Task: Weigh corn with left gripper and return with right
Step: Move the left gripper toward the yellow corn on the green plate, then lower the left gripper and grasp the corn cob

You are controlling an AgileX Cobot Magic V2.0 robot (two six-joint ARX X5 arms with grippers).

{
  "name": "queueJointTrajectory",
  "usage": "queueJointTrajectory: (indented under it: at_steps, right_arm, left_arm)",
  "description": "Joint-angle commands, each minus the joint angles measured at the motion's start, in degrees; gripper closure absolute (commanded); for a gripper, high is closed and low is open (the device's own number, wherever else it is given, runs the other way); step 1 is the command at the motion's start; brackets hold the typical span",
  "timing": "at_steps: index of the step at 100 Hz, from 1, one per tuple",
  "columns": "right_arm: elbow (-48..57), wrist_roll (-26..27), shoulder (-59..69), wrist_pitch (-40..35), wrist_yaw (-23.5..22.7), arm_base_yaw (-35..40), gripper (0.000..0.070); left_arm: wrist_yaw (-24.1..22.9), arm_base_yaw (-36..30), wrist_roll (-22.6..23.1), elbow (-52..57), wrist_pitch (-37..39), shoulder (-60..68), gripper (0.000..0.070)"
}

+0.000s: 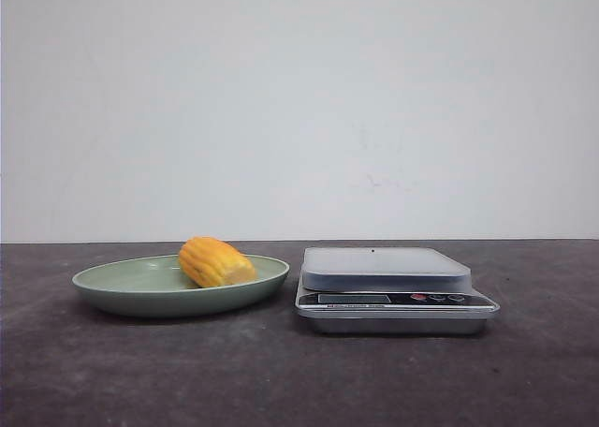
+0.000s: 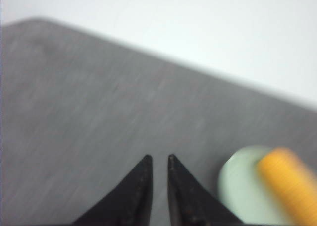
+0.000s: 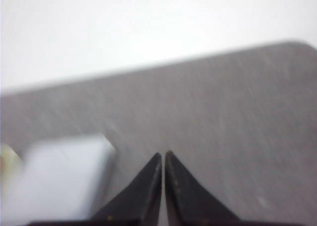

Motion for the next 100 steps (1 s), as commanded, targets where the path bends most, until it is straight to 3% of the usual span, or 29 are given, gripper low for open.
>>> queueJointTrajectory:
  at_steps: [1,16,20,24,30,33,36,61,81,100]
  right_arm:
    - [5.9,3.8,3.0,-0.1,-0.9,0.3,0.0696]
    - [19.6,3.2,12.1,-6.1,-1.6,0.3,0.0696]
    - [23.0,3.2,14.6,-7.7,-1.9,0.3,0.0676]
    - [26.1,3.0,17.0,-9.2,-2.4,0.3,0.0584]
    - [30.2,2.0,20.1,-10.9,-3.8,0.3,0.0358]
    - [32.0,1.4,21.4,-11.5,-4.5,0.3,0.0263]
    - [33.6,0.9,22.6,-12.0,-5.1,0.3,0.0221]
    - [43.8,-1.3,28.9,-16.6,-7.6,0.4,0.0218]
    - [50.0,-2.6,31.8,-21.9,-7.6,1.0,0.0218]
    - [51.8,-3.7,32.7,-24.6,-7.6,1.0,0.0218]
  left_arm:
    - [0.2,-0.3,-4.3,7.4,1.2,3.5,0.0685]
    - [3.7,-0.5,-2.1,23.8,-4.4,15.9,0.0685]
    - [5.4,-0.6,-1.1,28.2,-7.1,19.3,0.0654]
    - [7.1,-0.7,-1.0,32.2,-9.9,22.4,0.0536]
    - [9.1,-0.9,-0.6,37.5,-13.3,26.4,0.0298]
    - [9.8,-1.1,-0.3,39.8,-14.8,28.2,0.0246]
    - [10.5,-1.3,-0.3,41.8,-16.0,29.9,0.0246]
    - [11.8,-8.2,1.8,54.6,-19.2,42.2,0.0269]
    - [4.3,-18.7,1.9,60.1,-18.3,54.2,0.0268]
    - [2.6,-24.4,1.2,60.1,-16.4,66.3,0.0266]
